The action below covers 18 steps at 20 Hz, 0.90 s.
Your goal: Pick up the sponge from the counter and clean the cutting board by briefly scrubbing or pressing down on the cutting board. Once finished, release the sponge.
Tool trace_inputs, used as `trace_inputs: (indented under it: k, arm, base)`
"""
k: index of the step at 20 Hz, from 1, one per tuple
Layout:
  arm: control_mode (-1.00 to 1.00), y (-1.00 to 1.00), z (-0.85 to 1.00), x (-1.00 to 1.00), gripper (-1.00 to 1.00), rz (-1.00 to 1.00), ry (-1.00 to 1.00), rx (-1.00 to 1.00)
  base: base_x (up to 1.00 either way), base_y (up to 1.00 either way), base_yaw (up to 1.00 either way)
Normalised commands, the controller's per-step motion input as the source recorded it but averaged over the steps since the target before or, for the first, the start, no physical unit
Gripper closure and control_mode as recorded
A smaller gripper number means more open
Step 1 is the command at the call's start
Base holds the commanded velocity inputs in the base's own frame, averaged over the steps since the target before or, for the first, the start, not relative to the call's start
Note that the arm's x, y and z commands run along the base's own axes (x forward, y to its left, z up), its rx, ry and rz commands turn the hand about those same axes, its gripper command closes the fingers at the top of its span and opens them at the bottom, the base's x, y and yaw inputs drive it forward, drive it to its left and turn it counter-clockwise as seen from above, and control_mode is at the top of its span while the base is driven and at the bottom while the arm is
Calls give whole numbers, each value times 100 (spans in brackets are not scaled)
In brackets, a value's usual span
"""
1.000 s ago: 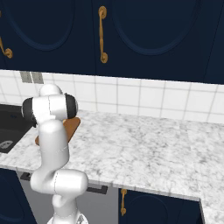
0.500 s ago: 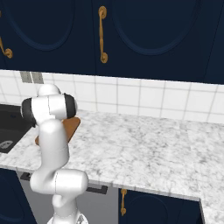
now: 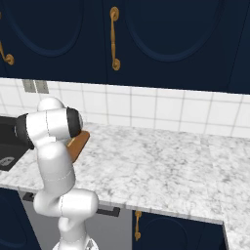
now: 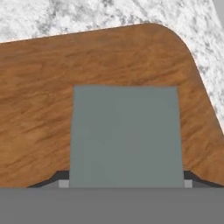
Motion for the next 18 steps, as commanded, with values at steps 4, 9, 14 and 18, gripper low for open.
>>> trace_inputs:
  k: [4,9,14,18]
  arm:
    - [-100,-46,36,-4,100,-4,40,3]
    - [-100,-64,19,-15,100,-4,32,0]
    - [-100,-31,5,-18,100,-1,14,0]
    - [-100,22,3,-6,100,0,0,-2]
  base:
    - [0,0,0]
    - [0,0,0]
    - [0,0,0]
    - [0,0,0]
